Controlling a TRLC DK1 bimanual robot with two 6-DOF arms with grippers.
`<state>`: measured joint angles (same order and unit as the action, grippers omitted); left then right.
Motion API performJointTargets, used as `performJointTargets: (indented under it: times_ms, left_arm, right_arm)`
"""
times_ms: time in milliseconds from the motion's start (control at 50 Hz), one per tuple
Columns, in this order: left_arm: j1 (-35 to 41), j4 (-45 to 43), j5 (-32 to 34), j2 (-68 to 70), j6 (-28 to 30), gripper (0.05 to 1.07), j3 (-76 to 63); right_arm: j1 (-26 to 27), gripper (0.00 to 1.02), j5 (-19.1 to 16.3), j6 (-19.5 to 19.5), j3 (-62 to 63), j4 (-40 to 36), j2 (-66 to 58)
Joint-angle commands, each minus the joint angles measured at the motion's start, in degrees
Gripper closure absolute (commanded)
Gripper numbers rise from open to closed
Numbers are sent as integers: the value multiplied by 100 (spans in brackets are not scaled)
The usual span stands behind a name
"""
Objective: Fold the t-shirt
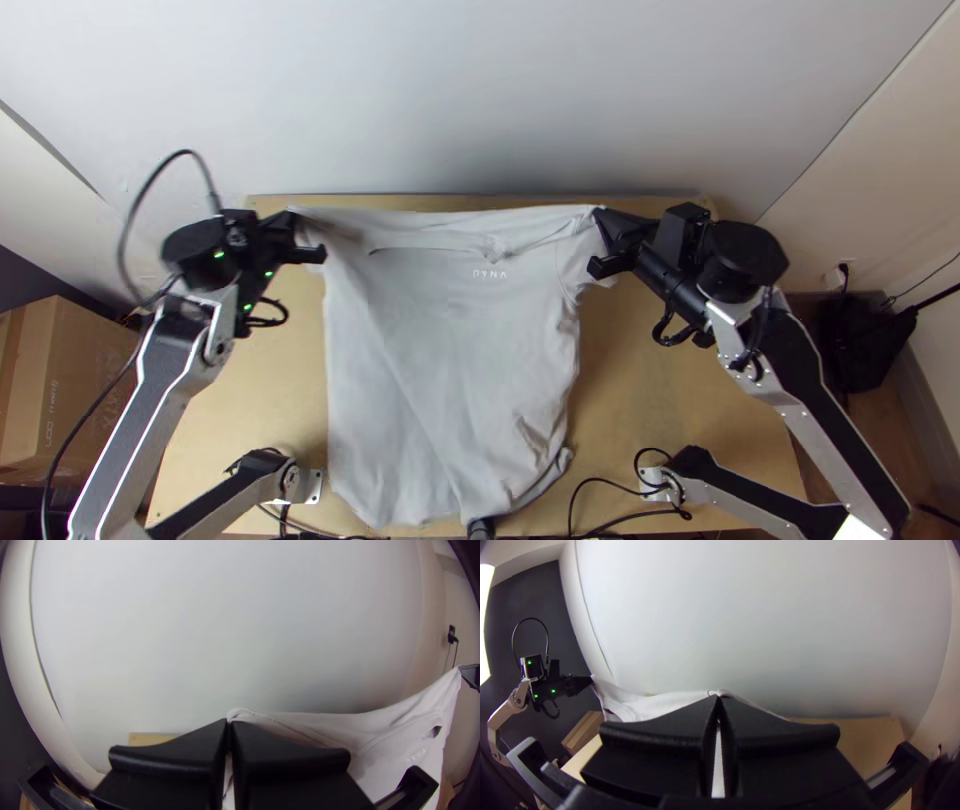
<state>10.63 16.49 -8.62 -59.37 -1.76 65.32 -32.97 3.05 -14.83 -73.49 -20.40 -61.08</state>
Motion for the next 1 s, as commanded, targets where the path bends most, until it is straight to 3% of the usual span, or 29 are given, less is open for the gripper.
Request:
performJointTargets:
  times_ms: [0,220,520,560,680,700,980]
  left_arm:
    - [237,-507,80,-619,-88,105,-46]
    - [879,-1210,89,-2210,-97,105,403]
    - [1169,-1412,27,-4381,-193,105,2459]
    - [1195,-1412,27,-4565,-193,93,2679]
    - [1275,-1385,36,-4882,-61,18,3127]
    - [1301,-1298,36,-4899,-44,9,3198]
    - [1565,-410,115,-4161,-193,10,3444]
  right_arm:
    - [511,100,-155,-433,538,511,184]
    - [1355,100,-261,-688,1329,1355,-475]
    - [2260,100,-296,-855,1311,2199,-1829]
    - [2339,100,-296,-846,1215,2278,-2075]
    - [2489,100,-296,-855,872,2436,-2743]
    - [2497,100,-296,-855,828,2462,-2839]
    - [2524,100,-287,-934,362,2585,-3463]
